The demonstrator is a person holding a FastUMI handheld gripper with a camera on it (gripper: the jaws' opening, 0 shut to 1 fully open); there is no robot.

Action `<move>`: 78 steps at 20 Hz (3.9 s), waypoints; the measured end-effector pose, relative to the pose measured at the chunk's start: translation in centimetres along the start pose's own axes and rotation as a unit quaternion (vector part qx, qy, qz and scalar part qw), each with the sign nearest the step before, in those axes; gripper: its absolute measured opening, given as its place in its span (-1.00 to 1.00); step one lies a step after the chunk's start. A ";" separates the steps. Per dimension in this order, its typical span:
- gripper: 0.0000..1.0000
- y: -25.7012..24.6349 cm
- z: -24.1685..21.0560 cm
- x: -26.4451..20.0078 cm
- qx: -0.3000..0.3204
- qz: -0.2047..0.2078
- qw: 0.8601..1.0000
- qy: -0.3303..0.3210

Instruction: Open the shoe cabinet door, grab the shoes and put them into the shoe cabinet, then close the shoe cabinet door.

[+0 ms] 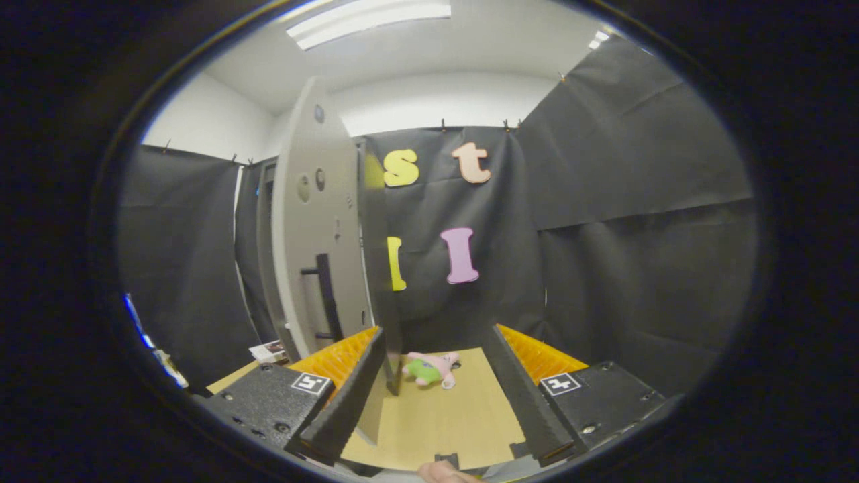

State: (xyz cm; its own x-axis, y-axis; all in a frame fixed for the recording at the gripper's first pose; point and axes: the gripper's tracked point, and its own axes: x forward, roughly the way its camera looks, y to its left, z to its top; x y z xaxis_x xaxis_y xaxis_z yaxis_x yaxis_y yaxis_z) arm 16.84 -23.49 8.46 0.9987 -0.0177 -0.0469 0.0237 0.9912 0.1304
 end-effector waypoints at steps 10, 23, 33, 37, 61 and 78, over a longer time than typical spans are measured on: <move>0.96 -2.8 -1.9 11.9 0.000 0.010 0.999 0.037; 0.83 14.3 -3.4 11.8 -0.050 0.109 0.992 0.047; 0.83 22.7 -4.3 11.6 -0.065 0.094 0.992 0.044; 0.83 26.2 -5.2 12.0 -0.061 0.078 0.994 0.047; 0.97 38.9 -4.6 7.7 -0.070 0.103 0.992 0.013; 0.99 29.9 -8.9 1.7 -0.084 0.075 0.993 -0.037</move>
State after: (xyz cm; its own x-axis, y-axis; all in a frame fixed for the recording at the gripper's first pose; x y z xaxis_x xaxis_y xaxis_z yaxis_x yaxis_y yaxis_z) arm 18.86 7.31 3.44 0.9910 0.1290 0.0343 -0.1277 0.9911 -0.0372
